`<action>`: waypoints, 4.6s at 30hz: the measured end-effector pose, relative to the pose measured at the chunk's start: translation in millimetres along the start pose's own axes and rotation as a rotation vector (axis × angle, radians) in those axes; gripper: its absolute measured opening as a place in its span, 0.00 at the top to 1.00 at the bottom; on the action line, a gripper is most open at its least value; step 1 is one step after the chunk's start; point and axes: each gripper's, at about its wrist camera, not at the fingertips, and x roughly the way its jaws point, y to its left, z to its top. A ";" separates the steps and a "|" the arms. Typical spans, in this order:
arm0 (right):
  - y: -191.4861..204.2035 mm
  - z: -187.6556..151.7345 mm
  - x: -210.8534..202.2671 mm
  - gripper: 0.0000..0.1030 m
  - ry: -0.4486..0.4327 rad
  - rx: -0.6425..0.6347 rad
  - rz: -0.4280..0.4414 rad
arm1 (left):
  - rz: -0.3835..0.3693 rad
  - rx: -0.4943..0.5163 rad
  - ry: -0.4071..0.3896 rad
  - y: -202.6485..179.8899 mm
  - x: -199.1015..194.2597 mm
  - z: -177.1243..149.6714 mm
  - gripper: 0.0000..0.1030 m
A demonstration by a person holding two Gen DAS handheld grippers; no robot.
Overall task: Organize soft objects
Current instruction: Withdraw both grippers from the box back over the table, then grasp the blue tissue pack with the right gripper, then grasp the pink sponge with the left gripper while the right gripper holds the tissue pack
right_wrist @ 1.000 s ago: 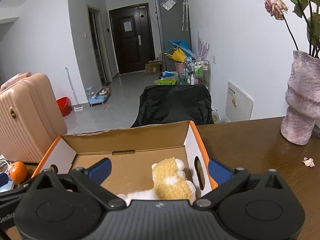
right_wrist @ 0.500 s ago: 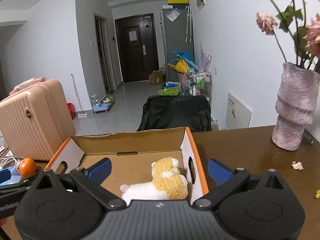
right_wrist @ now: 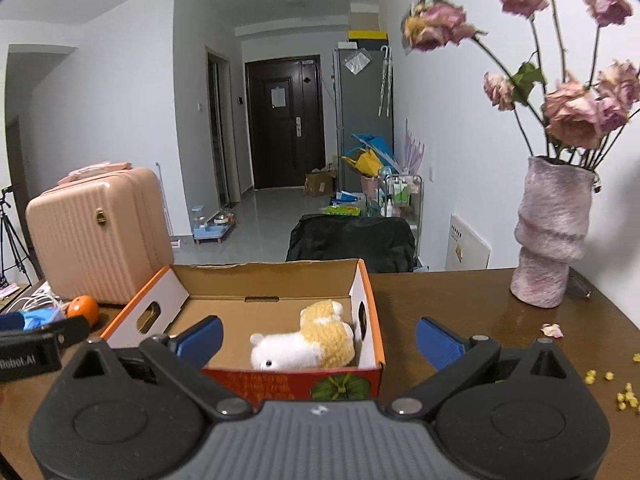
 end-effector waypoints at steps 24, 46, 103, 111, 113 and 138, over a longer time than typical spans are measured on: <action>-2.9 -95.4 -144.3 0.00 -0.051 -0.047 0.019 | -0.082 0.030 -0.022 10.8 -135.1 -74.7 0.00; 19.7 -179.8 -177.5 0.00 0.052 -0.118 0.025 | -0.139 0.069 0.012 12.9 -173.6 -145.7 0.00; 34.7 -183.0 -150.3 0.25 0.092 -0.091 0.146 | -0.178 0.037 0.075 20.0 -156.1 -153.8 0.00; 8.3 -174.9 -152.8 0.25 0.055 -0.088 0.095 | -0.225 0.062 0.100 -5.3 -151.0 -137.8 0.00; 0.0 -172.5 -152.0 0.25 0.048 -0.086 0.083 | -0.238 0.066 0.113 -14.6 -147.4 -134.5 0.00; -110.0 -152.2 -114.7 0.25 0.037 -0.056 -0.064 | -0.290 0.139 0.263 -140.7 -91.4 -120.3 0.00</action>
